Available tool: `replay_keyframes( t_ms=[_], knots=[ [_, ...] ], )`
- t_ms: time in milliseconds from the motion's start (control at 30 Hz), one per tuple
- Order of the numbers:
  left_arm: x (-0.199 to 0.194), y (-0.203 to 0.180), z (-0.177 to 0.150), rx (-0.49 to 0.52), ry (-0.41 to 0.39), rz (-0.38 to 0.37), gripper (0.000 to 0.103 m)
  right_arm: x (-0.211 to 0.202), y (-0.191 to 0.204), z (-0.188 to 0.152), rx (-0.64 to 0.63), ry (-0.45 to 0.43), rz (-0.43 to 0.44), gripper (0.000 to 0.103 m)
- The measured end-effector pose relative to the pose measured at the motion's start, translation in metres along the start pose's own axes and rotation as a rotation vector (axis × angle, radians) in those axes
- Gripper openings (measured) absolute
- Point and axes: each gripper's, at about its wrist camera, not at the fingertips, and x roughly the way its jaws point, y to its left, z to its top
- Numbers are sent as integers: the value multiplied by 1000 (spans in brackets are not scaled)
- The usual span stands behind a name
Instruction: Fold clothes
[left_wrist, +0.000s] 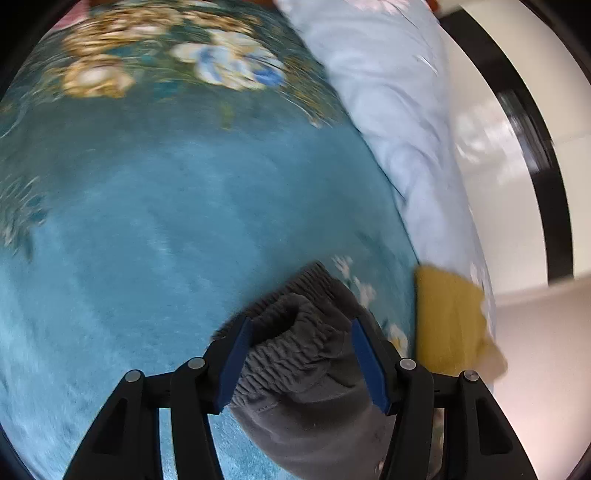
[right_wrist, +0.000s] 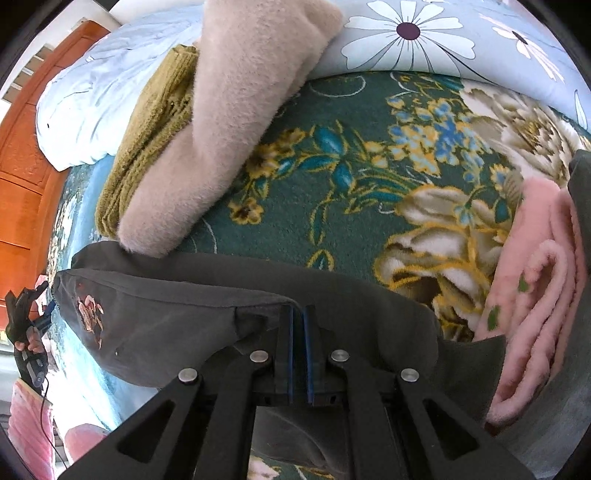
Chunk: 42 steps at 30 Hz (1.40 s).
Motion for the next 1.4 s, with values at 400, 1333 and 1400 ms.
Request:
replay_keyframes(
  t_ms=[400, 1333, 1400],
  knots=[
    [12, -31, 6, 332, 158, 41, 54, 4, -4, -2, 27, 30, -18, 4],
    [22, 14, 20, 303, 300, -353, 49, 13, 12, 0, 72, 81, -145, 5],
    [25, 9, 18, 332, 256, -288, 25, 15, 17, -1, 77, 82, -153, 5]
  ],
)
